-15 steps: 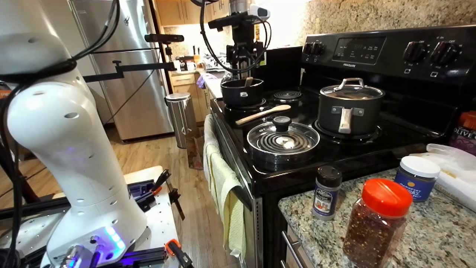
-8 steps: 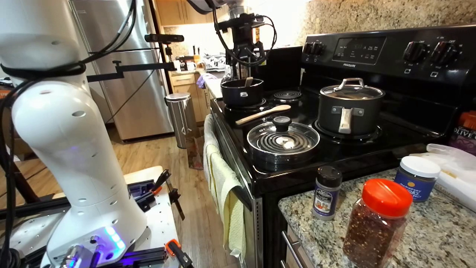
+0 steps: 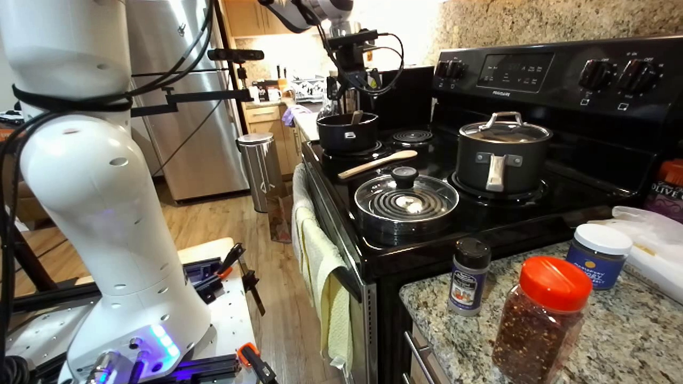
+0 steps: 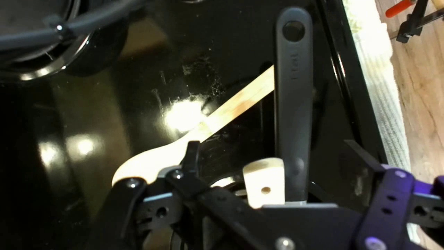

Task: Remove the cooking stick from the pot, pick up the lid and close the pot

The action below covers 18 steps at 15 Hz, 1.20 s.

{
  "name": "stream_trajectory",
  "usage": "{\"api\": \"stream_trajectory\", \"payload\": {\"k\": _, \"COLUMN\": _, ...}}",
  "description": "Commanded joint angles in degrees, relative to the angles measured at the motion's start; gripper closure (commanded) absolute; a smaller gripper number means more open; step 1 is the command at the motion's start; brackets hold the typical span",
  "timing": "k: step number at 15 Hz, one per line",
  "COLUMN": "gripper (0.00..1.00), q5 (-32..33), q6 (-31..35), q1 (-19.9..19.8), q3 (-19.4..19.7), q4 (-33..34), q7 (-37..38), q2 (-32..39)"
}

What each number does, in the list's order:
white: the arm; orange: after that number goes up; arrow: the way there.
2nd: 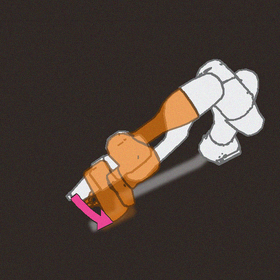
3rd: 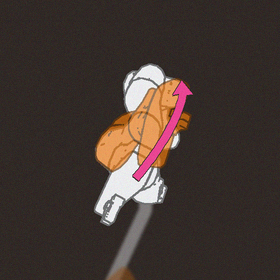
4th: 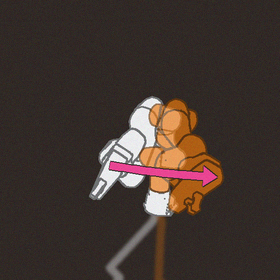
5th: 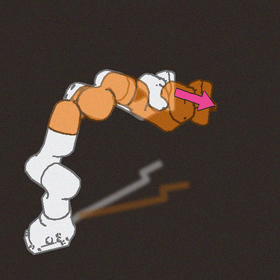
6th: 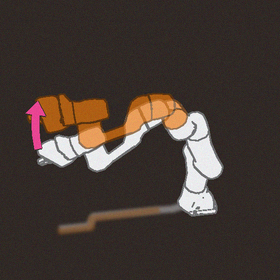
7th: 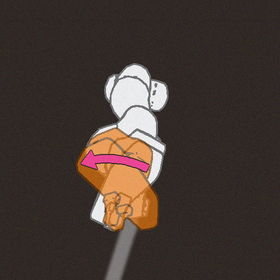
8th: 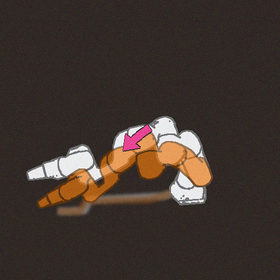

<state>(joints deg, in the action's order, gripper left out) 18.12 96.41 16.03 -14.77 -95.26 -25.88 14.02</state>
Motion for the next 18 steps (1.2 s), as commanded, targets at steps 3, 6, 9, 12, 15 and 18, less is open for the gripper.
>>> {"api": "stream_trajectory", "payload": {"k": 3, "gripper": 0.0, "q5": -0.46, "q6": -0.81, "q1": -0.4, "q3": -0.09, "q4": 0.93, "q7": -1.23, "q2": 0.29}}
{"api": "stream_trajectory", "payload": {"k": 6, "gripper": 0.0, "q5": -0.17, "q6": -0.46, "q1": -0.73, "q3": -0.06, "q4": 2.49, "q7": -4.16, "q2": 1.73}}
{"api": "stream_trajectory", "payload": {"k": 9, "gripper": 0.0, "q5": -0.62, "q6": -0.72, "q1": -0.75, "q3": -0.14, "q4": 4.96, "q7": -6.58, "q2": 4.29}}
{"api": "stream_trajectory", "payload": {"k": 12, "gripper": 0.0, "q5": -0.99, "q6": -0.29, "q1": -0.5, "q3": -0.32, "q4": 8.07, "q7": -8.61, "q2": 7.14}}
{"api": "stream_trajectory", "payload": {"k": 15, "gripper": 0.25, "q5": -1.89, "q6": -0.13, "q1": -0.39, "q3": -0.46, "q4": 10.89, "q7": -9.22, "q2": 9.38}}
{"api": "stream_trajectory", "payload": {"k": 18, "gripper": 0.4, "q5": -1.64, "q6": -0.48, "q1": -0.03, "q3": -0.44, "q4": 12.83, "q7": -9.2, "q2": 10.86}}
